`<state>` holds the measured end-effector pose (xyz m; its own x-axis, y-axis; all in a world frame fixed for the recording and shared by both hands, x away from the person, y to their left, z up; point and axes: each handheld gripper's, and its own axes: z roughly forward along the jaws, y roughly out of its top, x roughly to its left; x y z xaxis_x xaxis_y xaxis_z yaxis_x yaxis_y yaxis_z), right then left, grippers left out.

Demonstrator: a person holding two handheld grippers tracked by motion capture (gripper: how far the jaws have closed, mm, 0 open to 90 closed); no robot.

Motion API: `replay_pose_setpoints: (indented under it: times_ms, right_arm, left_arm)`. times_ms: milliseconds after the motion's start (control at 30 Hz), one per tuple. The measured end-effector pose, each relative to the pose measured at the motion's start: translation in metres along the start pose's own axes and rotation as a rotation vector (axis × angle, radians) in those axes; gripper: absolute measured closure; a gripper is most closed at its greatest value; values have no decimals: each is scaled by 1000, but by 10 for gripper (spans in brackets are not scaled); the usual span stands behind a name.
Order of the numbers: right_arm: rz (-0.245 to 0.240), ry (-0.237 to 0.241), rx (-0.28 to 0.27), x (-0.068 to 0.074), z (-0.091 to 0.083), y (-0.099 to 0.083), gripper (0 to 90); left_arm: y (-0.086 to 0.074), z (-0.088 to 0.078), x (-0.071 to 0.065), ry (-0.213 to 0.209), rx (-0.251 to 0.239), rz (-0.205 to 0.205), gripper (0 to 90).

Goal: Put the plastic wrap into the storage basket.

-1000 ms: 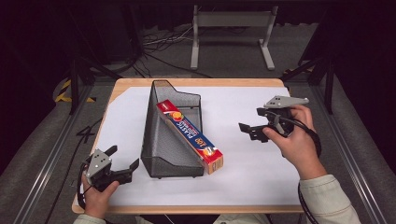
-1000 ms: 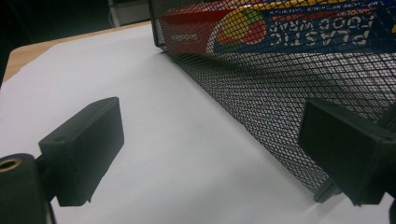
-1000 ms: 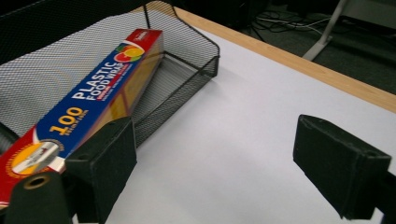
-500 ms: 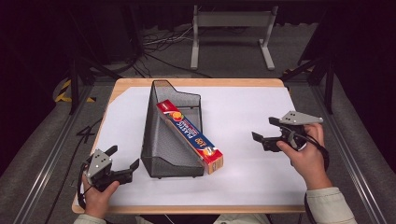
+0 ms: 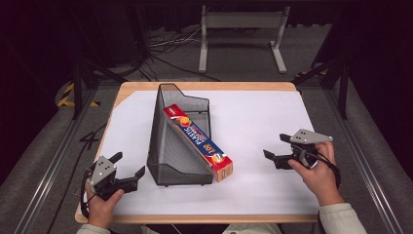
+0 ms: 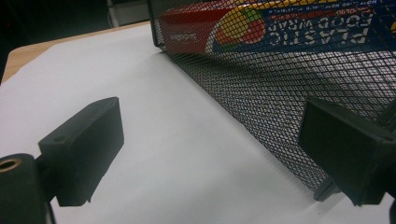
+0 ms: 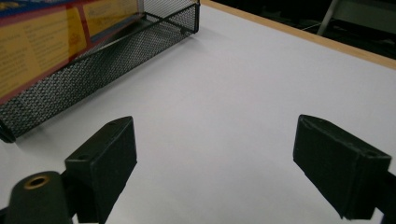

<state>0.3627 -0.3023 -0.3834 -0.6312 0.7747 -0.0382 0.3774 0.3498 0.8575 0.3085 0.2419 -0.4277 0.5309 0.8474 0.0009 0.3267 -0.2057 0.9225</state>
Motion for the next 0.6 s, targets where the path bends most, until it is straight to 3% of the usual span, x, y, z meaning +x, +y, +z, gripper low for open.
replay_pose_setpoints:
  times_ms: [600]
  right_arm:
    - [31,15,61,-3,11,-43,140]
  left_arm:
    - [1,0,-1,-18,-1,6,80]
